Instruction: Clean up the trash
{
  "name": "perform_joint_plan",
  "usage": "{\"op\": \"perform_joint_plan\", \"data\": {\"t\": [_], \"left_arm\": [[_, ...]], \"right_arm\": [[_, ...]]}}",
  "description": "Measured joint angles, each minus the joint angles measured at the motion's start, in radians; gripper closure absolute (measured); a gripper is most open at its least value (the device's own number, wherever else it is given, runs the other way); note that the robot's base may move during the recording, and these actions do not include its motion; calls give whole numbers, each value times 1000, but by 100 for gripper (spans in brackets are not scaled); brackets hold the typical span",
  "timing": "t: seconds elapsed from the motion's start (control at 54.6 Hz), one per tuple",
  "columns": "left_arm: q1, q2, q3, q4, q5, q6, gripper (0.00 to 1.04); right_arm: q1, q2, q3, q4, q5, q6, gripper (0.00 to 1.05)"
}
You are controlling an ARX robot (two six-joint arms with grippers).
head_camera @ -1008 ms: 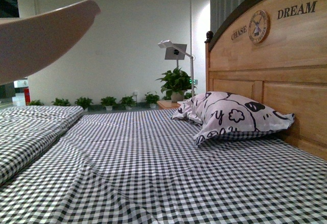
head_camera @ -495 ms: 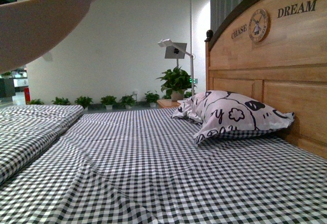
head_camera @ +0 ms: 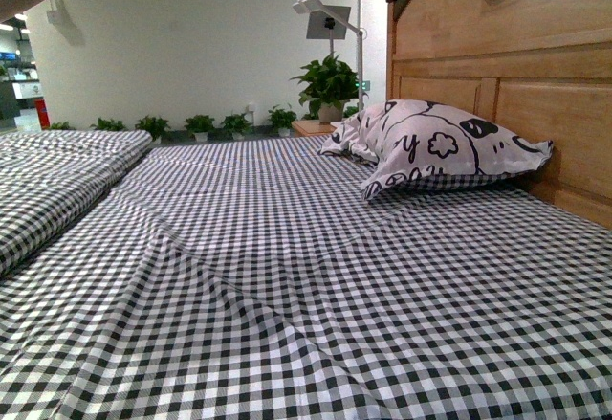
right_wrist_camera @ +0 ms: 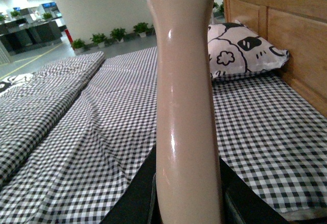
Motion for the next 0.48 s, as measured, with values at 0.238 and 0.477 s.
{"op": "perform_joint_plan", "data": {"t": [0.238, 0.477], "left_arm": [[0, 0, 0, 0, 0, -1, 76], [0, 0, 0, 0, 0, -1, 76]], "right_arm": [[0, 0, 0, 0, 0, 0, 85], [0, 0, 0, 0, 0, 0, 85]]}}
